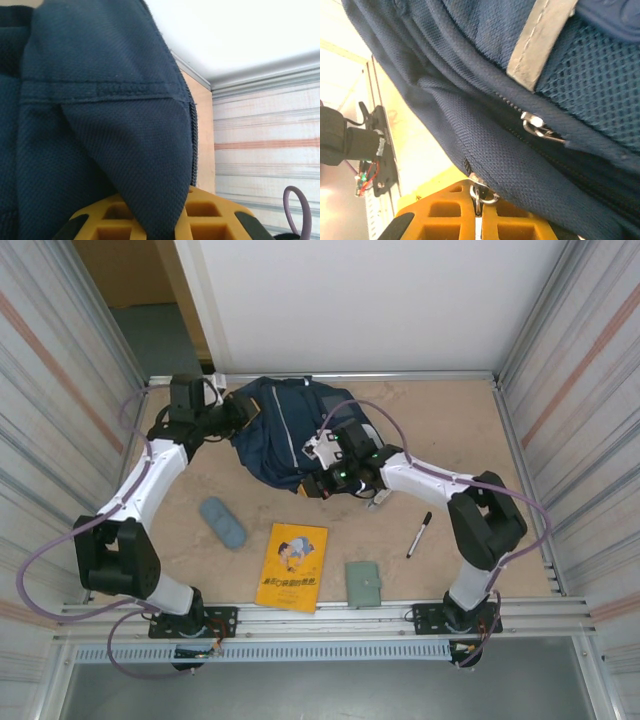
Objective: Pack books, pencil case, and school supplies into a backpack
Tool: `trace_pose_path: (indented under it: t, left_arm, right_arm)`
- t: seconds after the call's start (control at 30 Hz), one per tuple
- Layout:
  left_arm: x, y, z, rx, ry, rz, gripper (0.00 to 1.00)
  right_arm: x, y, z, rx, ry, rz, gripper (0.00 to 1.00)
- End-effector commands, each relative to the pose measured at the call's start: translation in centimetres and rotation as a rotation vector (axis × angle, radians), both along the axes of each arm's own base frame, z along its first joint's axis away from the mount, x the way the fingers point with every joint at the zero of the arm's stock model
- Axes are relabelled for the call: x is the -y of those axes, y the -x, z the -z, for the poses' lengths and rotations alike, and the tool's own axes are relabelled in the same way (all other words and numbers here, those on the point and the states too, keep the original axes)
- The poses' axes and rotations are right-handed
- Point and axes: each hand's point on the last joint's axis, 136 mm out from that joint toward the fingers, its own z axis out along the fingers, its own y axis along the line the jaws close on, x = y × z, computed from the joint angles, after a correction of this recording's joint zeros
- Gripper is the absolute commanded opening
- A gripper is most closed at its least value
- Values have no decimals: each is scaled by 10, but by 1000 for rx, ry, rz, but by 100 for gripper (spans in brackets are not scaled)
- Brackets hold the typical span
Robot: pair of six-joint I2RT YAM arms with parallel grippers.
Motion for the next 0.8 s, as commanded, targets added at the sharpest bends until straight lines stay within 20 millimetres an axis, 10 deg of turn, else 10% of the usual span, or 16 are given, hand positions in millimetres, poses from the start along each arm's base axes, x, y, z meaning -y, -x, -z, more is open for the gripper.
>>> trace_pose_path:
  t: [0.0,0.17,0.43,0.77]
  left_arm:
    - [16,0,9,-9,51,16,13]
    - [6,-5,35,-46,-5,-12,14]
    - [-6,11,67,-145,-17,46,50]
    - [-39,89,70,-237,-269,62,77]
  right_arm:
    - [-30,6,-19,-45,-59,-4,1]
    - [-22,1,4,-51,39,59,4]
    - [20,-4,44,-128,221,190,0]
    - [24,1,68,-175,290,200,10]
